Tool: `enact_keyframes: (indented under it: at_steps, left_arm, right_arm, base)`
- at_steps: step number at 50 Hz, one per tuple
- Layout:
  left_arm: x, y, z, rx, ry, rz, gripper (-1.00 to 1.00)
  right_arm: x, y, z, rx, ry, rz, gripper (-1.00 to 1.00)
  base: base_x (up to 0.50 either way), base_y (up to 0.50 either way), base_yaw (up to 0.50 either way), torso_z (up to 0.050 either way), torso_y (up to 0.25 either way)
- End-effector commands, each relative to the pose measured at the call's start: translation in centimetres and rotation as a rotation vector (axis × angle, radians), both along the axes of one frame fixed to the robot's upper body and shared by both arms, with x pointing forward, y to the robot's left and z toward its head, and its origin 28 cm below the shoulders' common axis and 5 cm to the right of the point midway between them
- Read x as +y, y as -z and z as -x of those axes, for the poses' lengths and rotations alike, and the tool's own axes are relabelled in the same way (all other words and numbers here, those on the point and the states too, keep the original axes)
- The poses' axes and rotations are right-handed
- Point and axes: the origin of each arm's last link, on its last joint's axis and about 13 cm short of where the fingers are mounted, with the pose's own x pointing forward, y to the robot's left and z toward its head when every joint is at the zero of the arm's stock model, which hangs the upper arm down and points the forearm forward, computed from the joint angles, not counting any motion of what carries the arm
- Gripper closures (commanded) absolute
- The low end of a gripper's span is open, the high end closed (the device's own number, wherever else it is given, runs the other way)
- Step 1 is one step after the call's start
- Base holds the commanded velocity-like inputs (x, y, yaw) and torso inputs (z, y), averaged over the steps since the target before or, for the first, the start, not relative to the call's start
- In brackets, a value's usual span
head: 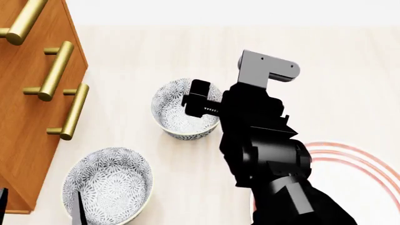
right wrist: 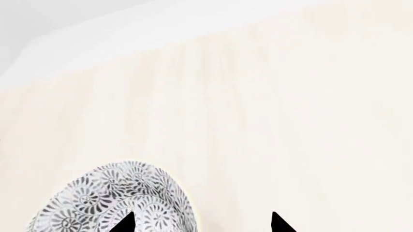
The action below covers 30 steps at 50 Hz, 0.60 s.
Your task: Pick up the bowl and put it in the front on the plate.
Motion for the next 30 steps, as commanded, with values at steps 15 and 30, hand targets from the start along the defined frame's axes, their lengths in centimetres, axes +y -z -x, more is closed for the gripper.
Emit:
enact_keyframes:
  at_steps: [15,30]
  left_arm:
    - [0.1,0.0,-0.2,-0.001,-0.009,-0.006,-1.00]
    - [0.1,0.1,-0.2,0.005,-0.006,-0.005,-1.00]
  right_arm:
    - [1.1,1.1,0.5,0.021,-0.038,-0.018,-1.00]
    - [1.3,1.5,0.7,0.027,-0.045,-0.014,-1.00]
  base:
    - [0.00,0.00,0.00,0.000,0.000]
    - [0.00,0.00,0.00,0.000,0.000]
